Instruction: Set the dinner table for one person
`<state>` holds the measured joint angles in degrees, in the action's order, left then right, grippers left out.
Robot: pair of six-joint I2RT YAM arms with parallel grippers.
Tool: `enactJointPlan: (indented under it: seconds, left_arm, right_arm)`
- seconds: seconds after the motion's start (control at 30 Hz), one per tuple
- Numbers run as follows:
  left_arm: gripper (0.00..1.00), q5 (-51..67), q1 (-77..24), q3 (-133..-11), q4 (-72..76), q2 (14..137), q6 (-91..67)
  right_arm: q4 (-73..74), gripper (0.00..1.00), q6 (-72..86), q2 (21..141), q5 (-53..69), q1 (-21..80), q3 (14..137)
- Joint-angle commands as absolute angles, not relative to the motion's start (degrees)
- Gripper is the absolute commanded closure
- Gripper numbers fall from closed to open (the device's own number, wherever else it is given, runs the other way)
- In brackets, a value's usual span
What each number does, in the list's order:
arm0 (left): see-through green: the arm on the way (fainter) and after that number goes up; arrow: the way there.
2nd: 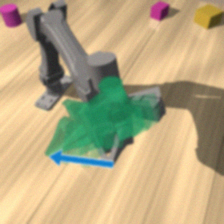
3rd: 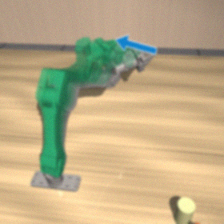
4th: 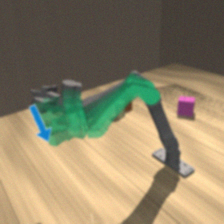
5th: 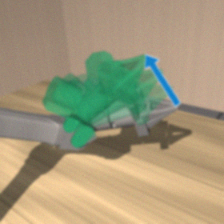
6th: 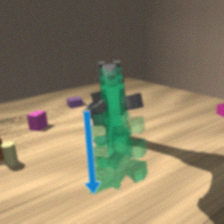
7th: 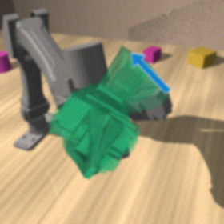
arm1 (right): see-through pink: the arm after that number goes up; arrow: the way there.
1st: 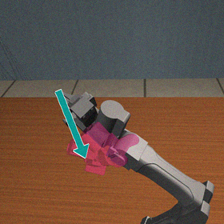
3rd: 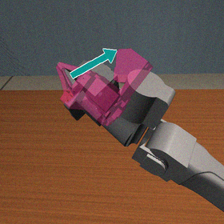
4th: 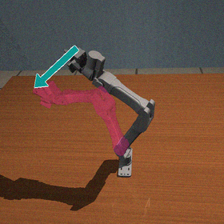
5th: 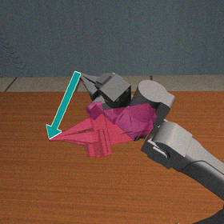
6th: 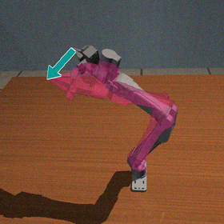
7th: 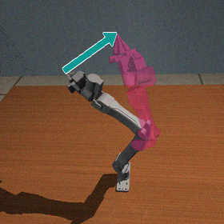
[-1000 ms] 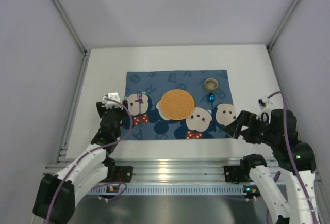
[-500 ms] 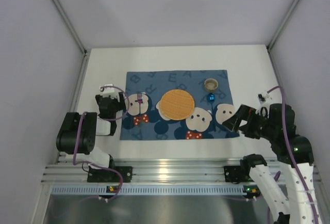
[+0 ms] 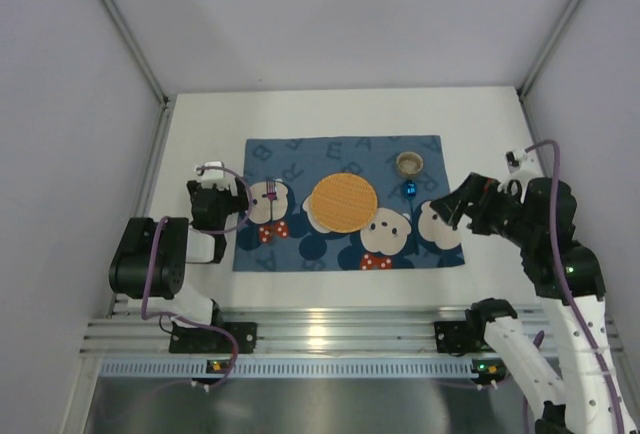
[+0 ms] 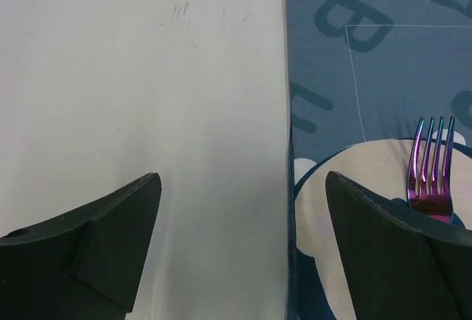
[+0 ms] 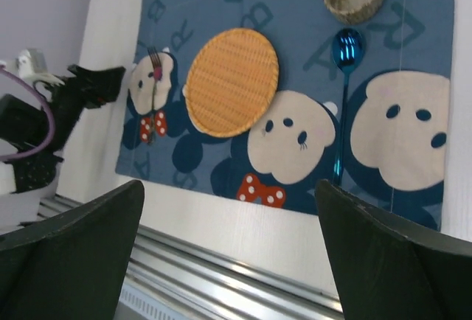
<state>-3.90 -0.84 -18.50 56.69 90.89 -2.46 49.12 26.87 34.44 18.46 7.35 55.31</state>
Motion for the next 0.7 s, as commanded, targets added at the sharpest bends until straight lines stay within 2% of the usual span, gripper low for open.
enactJointPlan:
  seconds: [0.0, 0.13, 0.23, 0.27, 0.37, 0.47, 0.57, 0.67]
  left_arm:
    - [0.02, -2.7, -0.5, -18.5, 61.7, 89.7, -2.8]
    - [0.02, -2.7, -0.5, -18.5, 61.7, 89.8, -2.8]
    - [0.01, -2.6, -0.5, -18.5, 61.7, 89.9, -2.8]
    - [0.02, -2.7, -0.6, -18.5, 61.7, 89.9, -2.8]
    - [0.02, -2.8, -0.6, -18.5, 61.7, 89.9, -2.8]
    - [0.02, -2.7, -0.5, -18.5, 61.8, 89.9, -2.8]
    - [0.02, -2.7, -0.6, -18.5, 61.8, 89.9, -2.8]
    - [0.02, -2.7, -0.6, -18.5, 61.8, 89.9, -2.8]
  right_arm:
    - [31.3, 0.0, 32.7, 38.9, 19.1, 8.3, 61.0]
    - [24.5, 0.0, 36.9, 48.7, 23.9, 11.5, 65.5]
    - [42.1, 0.0, 16.8, 59.6, -1.0, 24.3, 82.6]
    - [45.7, 0.0, 12.5, 62.5, -13.8, 32.1, 89.8]
    - [53.9, 0.0, 5.9, 70.0, -20.1, 36.4, 96.3]
    - [50.3, 0.0, 8.4, 67.8, -15.3, 36.3, 91.7]
    - [41.2, 0.0, 12.8, 60.4, -10.3, 36.3, 75.2]
    - [35.3, 0.0, 15.8, 52.8, -12.8, 36.3, 64.6]
